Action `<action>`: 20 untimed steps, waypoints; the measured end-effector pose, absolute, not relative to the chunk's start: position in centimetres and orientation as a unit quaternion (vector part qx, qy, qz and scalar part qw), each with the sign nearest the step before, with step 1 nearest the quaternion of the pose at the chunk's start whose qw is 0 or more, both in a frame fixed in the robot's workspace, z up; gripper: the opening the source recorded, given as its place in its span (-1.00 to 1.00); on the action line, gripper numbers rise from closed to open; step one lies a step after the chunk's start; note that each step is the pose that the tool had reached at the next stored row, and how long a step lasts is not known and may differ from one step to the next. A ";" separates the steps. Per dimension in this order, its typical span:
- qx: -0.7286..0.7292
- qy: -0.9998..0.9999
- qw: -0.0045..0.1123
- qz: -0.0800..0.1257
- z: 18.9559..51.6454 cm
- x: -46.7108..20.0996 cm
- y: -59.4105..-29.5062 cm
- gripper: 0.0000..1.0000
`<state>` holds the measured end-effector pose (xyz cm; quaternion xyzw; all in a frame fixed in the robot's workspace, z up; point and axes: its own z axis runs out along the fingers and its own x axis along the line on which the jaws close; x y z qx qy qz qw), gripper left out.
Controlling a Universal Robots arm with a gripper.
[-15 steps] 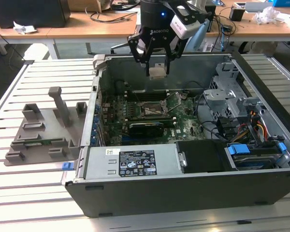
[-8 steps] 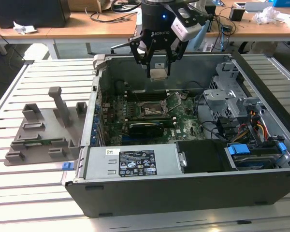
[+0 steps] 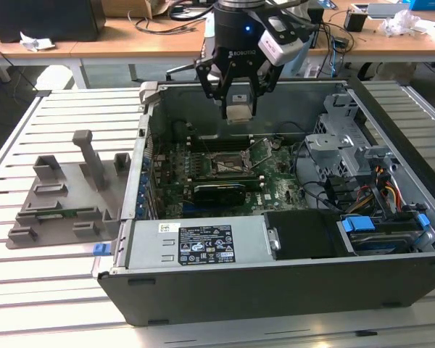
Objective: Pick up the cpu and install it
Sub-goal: 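Pick up the cpu and move it towards the insertion slot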
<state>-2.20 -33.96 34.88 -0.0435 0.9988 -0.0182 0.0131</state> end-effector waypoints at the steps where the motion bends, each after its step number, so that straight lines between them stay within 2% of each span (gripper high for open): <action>1: -0.043 0.999 0.013 -0.018 34.8 -2.2 -34.0 0.09; 20: -0.043 0.999 0.013 -0.018 33.8 -1.8 -34.0 0.09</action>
